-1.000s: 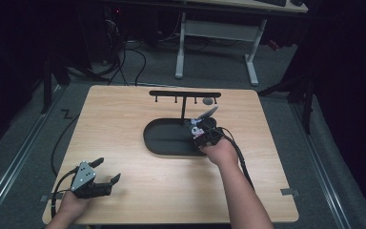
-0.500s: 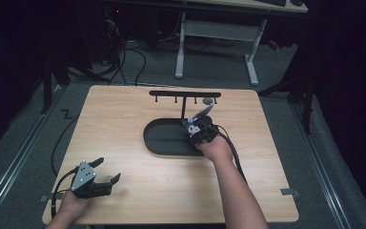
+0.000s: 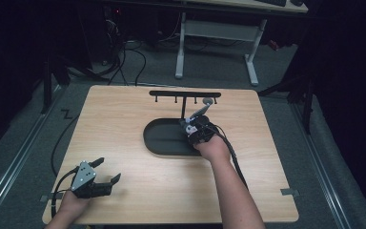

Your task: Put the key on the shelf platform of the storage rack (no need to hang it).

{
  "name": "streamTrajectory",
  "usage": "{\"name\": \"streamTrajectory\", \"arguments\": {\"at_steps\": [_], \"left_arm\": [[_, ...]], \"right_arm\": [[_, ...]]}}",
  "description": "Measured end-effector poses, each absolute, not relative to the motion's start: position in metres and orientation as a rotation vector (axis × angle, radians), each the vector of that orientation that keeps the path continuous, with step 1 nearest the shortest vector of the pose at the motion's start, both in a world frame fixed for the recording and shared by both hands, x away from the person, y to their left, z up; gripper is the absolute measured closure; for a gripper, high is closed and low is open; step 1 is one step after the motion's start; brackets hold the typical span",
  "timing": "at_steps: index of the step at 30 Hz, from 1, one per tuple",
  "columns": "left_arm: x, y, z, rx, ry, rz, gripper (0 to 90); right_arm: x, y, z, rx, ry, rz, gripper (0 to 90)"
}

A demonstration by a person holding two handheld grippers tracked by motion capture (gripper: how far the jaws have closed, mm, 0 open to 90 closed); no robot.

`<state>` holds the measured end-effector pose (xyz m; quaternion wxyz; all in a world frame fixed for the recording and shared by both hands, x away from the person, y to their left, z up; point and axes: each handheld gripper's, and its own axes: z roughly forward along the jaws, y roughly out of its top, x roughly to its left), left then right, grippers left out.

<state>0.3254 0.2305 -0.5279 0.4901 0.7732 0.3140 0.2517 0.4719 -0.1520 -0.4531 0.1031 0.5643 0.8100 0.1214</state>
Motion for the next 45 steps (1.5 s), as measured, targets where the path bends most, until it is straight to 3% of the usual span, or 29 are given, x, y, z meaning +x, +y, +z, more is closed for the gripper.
{"name": "streamTrajectory", "arguments": {"at_steps": [13, 22, 45], "left_arm": [[0.324, 0.23, -0.528, 1.88, 0.76, 0.62, 15.4], [0.324, 0.23, -0.528, 1.882, 0.757, 0.622, 15.4], [0.326, 0.229, -0.528, 1.889, 0.762, 0.617, 15.4]], "right_arm": [[0.465, -0.16, -0.477, 1.71, 2.411, 0.333, 45.0], [0.467, -0.16, -0.469, 1.705, 2.384, 0.406, 31.0], [0.414, -0.184, -0.439, 1.587, 2.324, 0.529, 32.1]]}}
